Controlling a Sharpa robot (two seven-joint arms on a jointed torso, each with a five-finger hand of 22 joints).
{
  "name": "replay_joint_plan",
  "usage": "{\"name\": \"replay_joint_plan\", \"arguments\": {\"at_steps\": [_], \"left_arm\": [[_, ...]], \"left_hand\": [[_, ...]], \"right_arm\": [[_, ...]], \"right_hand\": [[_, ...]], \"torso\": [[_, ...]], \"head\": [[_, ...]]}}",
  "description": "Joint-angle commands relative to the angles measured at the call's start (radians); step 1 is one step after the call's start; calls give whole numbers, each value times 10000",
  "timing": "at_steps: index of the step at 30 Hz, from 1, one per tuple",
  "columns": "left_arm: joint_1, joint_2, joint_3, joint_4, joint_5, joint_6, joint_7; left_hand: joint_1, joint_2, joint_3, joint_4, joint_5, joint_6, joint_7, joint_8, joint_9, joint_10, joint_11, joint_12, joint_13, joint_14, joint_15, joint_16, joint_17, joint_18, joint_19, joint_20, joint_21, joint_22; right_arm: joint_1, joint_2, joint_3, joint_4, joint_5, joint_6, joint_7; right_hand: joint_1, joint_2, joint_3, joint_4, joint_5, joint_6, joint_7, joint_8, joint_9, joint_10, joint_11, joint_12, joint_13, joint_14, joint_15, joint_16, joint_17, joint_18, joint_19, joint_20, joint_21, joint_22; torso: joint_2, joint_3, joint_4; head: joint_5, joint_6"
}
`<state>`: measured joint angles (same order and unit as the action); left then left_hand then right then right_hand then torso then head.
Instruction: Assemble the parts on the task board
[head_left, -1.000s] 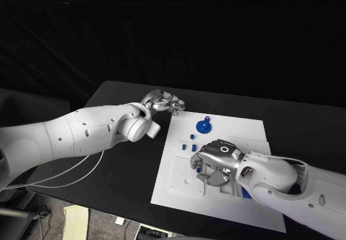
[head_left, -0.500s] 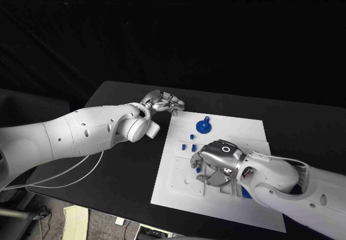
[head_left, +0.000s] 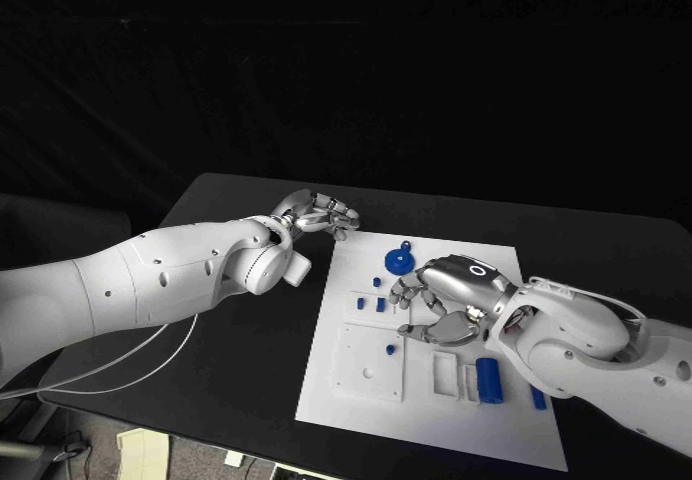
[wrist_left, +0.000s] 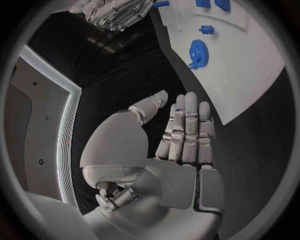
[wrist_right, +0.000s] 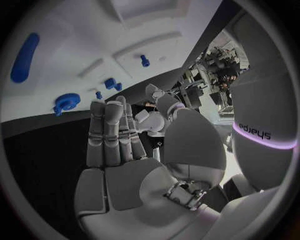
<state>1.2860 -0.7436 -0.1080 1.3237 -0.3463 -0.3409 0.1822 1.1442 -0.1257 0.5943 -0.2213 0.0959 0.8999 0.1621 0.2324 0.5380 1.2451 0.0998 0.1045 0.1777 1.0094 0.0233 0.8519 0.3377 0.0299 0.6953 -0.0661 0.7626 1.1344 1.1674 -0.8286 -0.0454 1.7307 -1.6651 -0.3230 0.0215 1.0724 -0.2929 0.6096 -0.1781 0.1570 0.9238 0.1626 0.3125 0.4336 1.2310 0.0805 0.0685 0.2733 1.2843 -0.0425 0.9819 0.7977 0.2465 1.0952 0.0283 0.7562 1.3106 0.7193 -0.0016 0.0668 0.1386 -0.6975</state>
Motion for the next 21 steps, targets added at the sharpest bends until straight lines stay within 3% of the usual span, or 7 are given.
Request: {"name": "replay_joint_plan", "arguments": {"at_steps": [1,4,9,12,21], "left_arm": [[9,31,7,-48,-36,120,70],[9,46,7,-94,-36,127,71],[7,89,5,-161,-30,144,81],[5,110,3,-180,-29,148,89],[-18,129,-6,-195,-20,185,96]], "left_hand": [[-36,93,7,-54,-1,-94,8,57,-16,-61,9,-31,13,72,-10,-53,15,-156,-47,-99,-37,14],[-37,91,6,-54,-1,-95,8,58,-16,-61,9,-31,14,73,-10,-54,16,-156,-46,-99,-38,15],[-38,91,5,-54,-2,-94,8,59,-17,-60,8,-31,14,74,-10,-56,20,-156,-46,-99,-39,17],[-39,91,5,-53,-3,-94,8,61,-17,-60,8,-30,14,75,-10,-58,22,-156,-45,-99,-40,17],[-43,94,3,-51,-4,-94,8,63,-18,-59,8,-30,15,77,-10,-62,28,-156,-43,-99,-42,20]], "right_arm": [[212,-223,100,-67,1568,143,313],[508,-501,165,-228,1921,566,292],[917,-946,192,-553,1937,1294,237],[949,-1161,191,-735,1697,1588,98],[949,-1573,144,-502,603,2054,-152]], "right_hand": [[-66,30,-56,1,55,-29,-39,-57,-15,-74,-23,6,-9,24,75,35,14,153,41,-38,63,165],[-24,67,-115,-27,157,-51,-31,-61,-19,-81,-24,8,-16,20,74,69,23,153,53,-57,86,173],[195,154,-161,-157,270,-75,-23,-57,-20,-107,-15,7,-35,-69,84,98,20,153,-3,-67,101,180],[252,164,-215,-214,297,-106,-10,-66,-26,-146,2,-4,-51,-128,101,108,16,153,-57,-45,103,184],[64,132,-719,-260,741,-167,4,-57,-28,-303,63,-14,-117,-327,164,176,8,153,-250,41,121,184]], "torso": [[-9,-6,-8],[-17,-6,-16],[-24,0,-25],[-15,11,-19],[4,29,-28]], "head": [[-311,245],[-577,401],[-833,596],[-1026,687],[-1265,765]]}}
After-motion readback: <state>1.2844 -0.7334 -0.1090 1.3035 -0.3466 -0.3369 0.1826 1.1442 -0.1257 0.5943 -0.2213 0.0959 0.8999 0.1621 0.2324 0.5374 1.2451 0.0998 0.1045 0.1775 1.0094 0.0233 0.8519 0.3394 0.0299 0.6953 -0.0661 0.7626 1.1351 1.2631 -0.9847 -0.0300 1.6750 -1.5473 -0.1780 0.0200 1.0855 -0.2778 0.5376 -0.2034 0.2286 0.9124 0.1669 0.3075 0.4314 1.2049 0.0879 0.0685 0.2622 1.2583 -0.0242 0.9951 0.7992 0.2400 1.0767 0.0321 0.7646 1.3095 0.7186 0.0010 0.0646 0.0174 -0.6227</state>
